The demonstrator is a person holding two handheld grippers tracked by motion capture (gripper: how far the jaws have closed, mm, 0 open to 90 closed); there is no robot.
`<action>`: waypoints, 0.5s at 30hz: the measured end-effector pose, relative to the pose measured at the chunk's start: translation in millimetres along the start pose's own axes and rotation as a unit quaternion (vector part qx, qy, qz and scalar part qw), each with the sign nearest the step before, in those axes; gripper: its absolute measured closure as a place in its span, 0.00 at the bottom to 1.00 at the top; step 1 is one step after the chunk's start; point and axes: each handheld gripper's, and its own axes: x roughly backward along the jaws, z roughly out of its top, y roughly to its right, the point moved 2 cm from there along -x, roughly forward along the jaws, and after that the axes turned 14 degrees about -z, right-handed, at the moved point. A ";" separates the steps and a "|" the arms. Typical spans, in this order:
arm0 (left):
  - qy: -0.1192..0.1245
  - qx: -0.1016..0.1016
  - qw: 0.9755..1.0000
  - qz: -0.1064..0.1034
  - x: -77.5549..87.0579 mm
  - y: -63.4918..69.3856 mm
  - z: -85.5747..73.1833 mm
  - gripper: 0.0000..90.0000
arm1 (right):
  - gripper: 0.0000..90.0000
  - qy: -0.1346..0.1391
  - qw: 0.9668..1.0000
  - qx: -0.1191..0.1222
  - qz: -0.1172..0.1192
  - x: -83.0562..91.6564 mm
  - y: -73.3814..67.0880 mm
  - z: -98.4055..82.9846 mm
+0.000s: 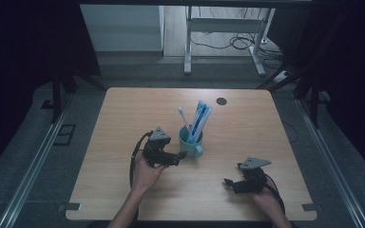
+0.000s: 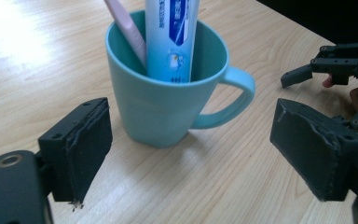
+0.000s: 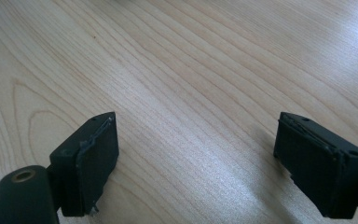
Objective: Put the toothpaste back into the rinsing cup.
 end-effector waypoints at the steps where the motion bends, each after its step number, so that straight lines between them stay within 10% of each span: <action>1: -0.002 0.000 1.000 0.001 0.5 -0.5 -1.5 0.13 | 0.15 0.000 1.000 0.000 0.000 0.1 0.0 0.0; 15: -0.003 -0.009 1.000 0.012 9.3 1.3 -19.4 0.09 | 0.15 0.000 1.000 0.000 0.000 0.0 -0.1 0.0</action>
